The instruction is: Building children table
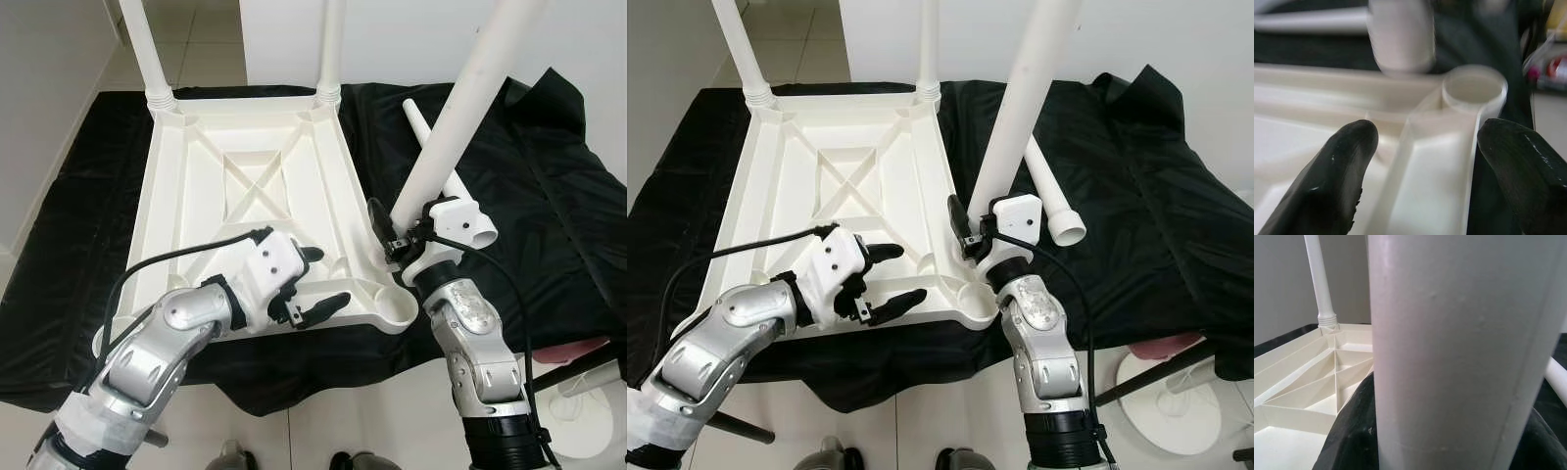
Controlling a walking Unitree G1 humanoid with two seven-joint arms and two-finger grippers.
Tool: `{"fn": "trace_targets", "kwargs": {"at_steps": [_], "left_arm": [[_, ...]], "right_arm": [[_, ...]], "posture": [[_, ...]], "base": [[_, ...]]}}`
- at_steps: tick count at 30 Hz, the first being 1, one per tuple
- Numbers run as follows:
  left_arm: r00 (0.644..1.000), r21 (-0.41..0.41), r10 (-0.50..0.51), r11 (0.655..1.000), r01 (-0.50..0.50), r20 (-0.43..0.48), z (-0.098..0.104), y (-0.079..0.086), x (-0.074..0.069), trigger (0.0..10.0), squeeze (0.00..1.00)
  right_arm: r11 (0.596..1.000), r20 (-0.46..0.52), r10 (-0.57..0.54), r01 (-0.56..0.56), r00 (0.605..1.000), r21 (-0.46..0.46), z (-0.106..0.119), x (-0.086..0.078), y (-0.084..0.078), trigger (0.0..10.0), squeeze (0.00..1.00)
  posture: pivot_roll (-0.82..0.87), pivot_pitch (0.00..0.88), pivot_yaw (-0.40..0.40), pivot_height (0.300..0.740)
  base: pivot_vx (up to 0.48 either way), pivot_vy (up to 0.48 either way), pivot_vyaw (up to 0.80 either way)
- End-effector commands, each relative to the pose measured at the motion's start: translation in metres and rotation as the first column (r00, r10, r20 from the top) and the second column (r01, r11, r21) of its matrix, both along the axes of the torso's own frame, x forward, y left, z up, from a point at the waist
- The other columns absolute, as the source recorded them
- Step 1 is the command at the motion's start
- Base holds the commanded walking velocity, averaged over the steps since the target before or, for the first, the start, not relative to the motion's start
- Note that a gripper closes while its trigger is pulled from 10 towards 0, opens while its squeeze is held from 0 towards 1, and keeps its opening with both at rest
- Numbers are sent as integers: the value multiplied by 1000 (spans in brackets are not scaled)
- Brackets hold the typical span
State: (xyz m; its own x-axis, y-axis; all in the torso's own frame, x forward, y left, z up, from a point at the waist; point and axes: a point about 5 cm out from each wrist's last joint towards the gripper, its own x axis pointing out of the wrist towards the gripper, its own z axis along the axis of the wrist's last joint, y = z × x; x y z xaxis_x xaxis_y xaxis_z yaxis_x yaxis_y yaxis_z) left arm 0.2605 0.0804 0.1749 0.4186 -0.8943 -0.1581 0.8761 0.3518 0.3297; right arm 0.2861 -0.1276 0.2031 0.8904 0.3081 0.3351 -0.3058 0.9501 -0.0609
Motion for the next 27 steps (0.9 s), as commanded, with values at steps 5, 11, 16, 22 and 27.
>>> {"fn": "trace_targets", "kwargs": {"at_steps": [5,11,16,22,27], "left_arm": [[1000,108,2,994,0,-16,-18,0,6,10000,0],[999,187,33,982,-29,-20,-32,-4,14,10000,0],[998,193,61,980,-56,-19,-35,-5,21,10000,0],[994,189,106,977,-103,-4,-39,-9,34,10000,0],[984,206,172,962,-178,47,-41,-8,53,10000,0]], "right_arm": [[1000,29,-4,4,1000,-6,5,-2,-3,10000,0],[1000,31,-9,9,999,-9,5,-6,-5,10000,0],[1000,33,-8,8,999,-3,6,-8,-5,10000,0],[1000,31,-4,3,1000,13,4,-12,-4,10000,0],[1000,21,-6,5,1000,25,-1,-13,-2,10000,0]], "posture": [[-16,127,-18,740],[-29,131,-6,740],[-38,132,1,740],[-38,134,2,740],[-38,132,3,740]], "base": [[0,0,0],[0,0,0],[0,0,0],[0,0,0],[0,0,0]]}}
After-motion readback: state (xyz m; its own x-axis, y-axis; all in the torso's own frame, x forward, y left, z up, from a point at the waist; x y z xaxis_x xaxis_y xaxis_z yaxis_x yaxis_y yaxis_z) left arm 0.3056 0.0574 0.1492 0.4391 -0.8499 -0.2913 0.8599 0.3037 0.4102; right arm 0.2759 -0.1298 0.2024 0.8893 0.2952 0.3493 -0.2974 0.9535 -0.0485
